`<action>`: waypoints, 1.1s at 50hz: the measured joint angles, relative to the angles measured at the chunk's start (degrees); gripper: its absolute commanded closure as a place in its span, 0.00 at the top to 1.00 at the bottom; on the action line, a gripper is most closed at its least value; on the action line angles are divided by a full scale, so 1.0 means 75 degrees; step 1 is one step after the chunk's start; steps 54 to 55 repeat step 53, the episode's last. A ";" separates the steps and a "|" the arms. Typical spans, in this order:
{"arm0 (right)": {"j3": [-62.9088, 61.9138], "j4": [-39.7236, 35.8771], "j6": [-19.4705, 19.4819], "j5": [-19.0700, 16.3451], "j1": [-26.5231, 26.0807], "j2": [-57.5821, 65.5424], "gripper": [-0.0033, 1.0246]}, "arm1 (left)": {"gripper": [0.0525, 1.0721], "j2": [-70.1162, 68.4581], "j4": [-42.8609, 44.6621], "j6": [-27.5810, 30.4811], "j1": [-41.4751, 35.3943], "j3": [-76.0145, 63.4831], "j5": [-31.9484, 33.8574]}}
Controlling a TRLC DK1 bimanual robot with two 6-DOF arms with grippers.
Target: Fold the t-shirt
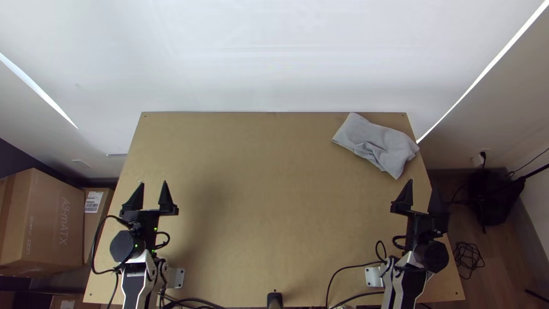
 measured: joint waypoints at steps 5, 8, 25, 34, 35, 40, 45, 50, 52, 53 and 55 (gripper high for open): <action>0.0003 -0.0921 -0.0102 0.0029 -0.0105 -0.0006 0.96 | 0.96 -0.0449 -0.0871 0.0003 -0.0023 0.0000 0.0000; 0.0003 -0.1495 -0.0332 0.0052 -0.0242 -0.0006 0.96 | 0.96 -0.0527 -0.0924 0.0009 0.0087 0.0000 0.0000; 0.0000 -0.2034 -0.0868 0.0656 -0.0428 0.0000 0.96 | 0.96 -0.0592 -0.0968 0.0035 0.0688 0.0000 -0.0003; 0.0003 -0.2037 -0.0868 0.0656 -0.0428 0.0000 0.96 | 0.96 -0.0592 -0.0968 0.0035 0.0688 0.0000 0.0000; 0.0003 -0.2037 -0.0868 0.0653 -0.0428 0.0000 0.96 | 0.96 -0.0592 -0.0968 0.0035 0.0688 0.0000 -0.0003; 0.0003 -0.2037 -0.0874 0.0656 -0.0428 0.0000 0.96 | 0.96 -0.0592 -0.0968 0.0035 0.0688 0.0000 -0.0003; 0.0000 -0.2037 -0.0889 0.0656 -0.0428 0.0000 0.96 | 0.96 -0.0592 -0.0968 0.0035 0.0688 0.0000 -0.0003; 0.0003 -0.2037 -0.0889 0.0656 -0.0428 0.0000 0.96 | 0.96 -0.0592 -0.0968 0.0035 0.0688 0.0000 -0.0003; 0.0003 -0.2037 -0.0889 0.0656 -0.0428 0.0000 0.96 | 0.96 -0.0592 -0.0968 0.0035 0.0688 0.0000 -0.0003; 0.0003 -0.2037 -0.0889 0.0656 -0.0428 0.0000 0.96 | 0.96 -0.0592 -0.0968 0.0035 0.0688 0.0000 -0.0003; 0.0003 -0.2037 -0.0889 0.0656 -0.0428 0.0000 0.96 | 0.96 -0.0592 -0.0968 0.0035 0.0688 0.0000 -0.0003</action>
